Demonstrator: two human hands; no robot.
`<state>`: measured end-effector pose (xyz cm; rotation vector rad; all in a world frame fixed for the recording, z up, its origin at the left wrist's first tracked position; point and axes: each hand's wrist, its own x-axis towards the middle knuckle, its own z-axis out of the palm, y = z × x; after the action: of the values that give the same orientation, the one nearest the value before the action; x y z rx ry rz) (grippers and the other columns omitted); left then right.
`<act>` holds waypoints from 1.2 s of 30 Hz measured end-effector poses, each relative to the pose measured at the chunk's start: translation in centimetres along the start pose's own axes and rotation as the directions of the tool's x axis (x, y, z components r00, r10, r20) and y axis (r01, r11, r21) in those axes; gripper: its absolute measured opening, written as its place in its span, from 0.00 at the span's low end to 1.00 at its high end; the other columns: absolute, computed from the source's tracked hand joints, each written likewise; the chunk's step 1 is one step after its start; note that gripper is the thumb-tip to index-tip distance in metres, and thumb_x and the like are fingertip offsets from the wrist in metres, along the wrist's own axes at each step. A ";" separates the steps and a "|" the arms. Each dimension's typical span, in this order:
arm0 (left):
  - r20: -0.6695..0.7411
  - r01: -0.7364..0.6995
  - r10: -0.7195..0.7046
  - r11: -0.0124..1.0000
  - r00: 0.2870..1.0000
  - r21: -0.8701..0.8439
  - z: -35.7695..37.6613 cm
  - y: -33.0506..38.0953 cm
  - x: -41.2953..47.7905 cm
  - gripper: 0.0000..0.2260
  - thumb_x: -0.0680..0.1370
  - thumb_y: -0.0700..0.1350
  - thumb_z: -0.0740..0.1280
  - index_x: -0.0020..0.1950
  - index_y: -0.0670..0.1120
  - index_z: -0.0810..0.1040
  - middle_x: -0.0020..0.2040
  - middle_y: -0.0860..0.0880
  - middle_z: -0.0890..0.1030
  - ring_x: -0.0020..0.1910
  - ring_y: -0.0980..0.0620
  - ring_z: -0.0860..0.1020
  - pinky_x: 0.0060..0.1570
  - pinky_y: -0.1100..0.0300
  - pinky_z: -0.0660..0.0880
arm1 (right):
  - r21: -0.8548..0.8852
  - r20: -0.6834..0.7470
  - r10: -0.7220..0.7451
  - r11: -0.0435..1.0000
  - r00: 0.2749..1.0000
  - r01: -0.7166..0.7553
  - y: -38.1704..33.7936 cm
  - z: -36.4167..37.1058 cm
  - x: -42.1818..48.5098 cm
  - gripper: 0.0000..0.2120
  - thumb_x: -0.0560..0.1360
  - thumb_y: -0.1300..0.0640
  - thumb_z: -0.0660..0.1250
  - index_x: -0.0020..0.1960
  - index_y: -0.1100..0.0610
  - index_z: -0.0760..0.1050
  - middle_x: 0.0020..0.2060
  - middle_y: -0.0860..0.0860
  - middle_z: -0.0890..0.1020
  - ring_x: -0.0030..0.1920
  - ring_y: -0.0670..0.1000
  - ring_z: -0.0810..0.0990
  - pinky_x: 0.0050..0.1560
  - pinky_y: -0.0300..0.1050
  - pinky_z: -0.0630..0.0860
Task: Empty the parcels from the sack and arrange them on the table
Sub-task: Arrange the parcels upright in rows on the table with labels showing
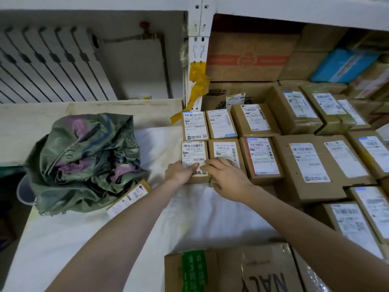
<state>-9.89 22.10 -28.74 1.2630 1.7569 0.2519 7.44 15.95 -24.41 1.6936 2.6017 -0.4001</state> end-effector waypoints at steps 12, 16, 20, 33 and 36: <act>-0.105 -0.161 0.337 0.673 0.936 0.722 -7.2 -3.3 -6.3 0.37 0.70 0.62 0.67 0.73 0.47 0.59 0.65 0.42 0.66 0.66 0.40 0.65 0.61 0.48 0.68 | -0.129 0.247 0.115 0.988 0.962 -0.085 -0.8 -0.5 2.0 0.31 0.77 0.58 0.63 0.77 0.48 0.56 0.75 0.46 0.58 0.76 0.50 0.54 0.73 0.61 0.52; 0.002 -0.055 0.088 0.602 0.996 0.796 -9.1 -6.0 -8.1 0.54 0.66 0.66 0.71 0.78 0.48 0.41 0.71 0.40 0.58 0.71 0.39 0.60 0.62 0.46 0.68 | 0.089 0.286 0.113 0.986 0.951 -0.144 -0.8 -0.6 1.7 0.32 0.77 0.54 0.64 0.77 0.47 0.56 0.78 0.45 0.53 0.78 0.50 0.49 0.74 0.62 0.50; -0.042 0.030 0.006 0.613 0.999 0.790 -8.8 -8.7 -9.9 0.52 0.70 0.57 0.72 0.78 0.46 0.38 0.74 0.40 0.56 0.72 0.39 0.59 0.63 0.46 0.68 | 0.381 0.096 0.163 0.905 0.982 -0.187 -3.1 0.1 0.1 0.24 0.75 0.60 0.67 0.71 0.55 0.69 0.67 0.55 0.70 0.67 0.55 0.69 0.68 0.46 0.64; 0.010 -0.160 0.164 0.945 0.986 0.285 -8.3 -4.5 -11.0 0.45 0.56 0.56 0.80 0.70 0.50 0.66 0.61 0.47 0.74 0.62 0.46 0.74 0.56 0.58 0.73 | 0.809 0.175 0.296 0.501 0.939 -0.309 -6.3 -2.7 -4.6 0.14 0.74 0.67 0.69 0.59 0.63 0.77 0.52 0.59 0.82 0.56 0.55 0.80 0.60 0.46 0.74; 0.054 -0.079 0.089 0.981 0.995 -0.175 -8.4 -3.4 -11.4 0.42 0.62 0.46 0.81 0.71 0.47 0.67 0.60 0.47 0.77 0.54 0.49 0.77 0.55 0.55 0.74 | 0.850 0.156 0.314 0.440 0.936 -0.289 -7.9 -3.9 -5.0 0.20 0.74 0.67 0.69 0.64 0.64 0.70 0.50 0.55 0.81 0.58 0.56 0.79 0.62 0.48 0.75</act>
<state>-18.05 13.85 -19.86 1.2078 1.5958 0.4015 2.89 9.25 -18.26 2.3076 2.0587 -1.9437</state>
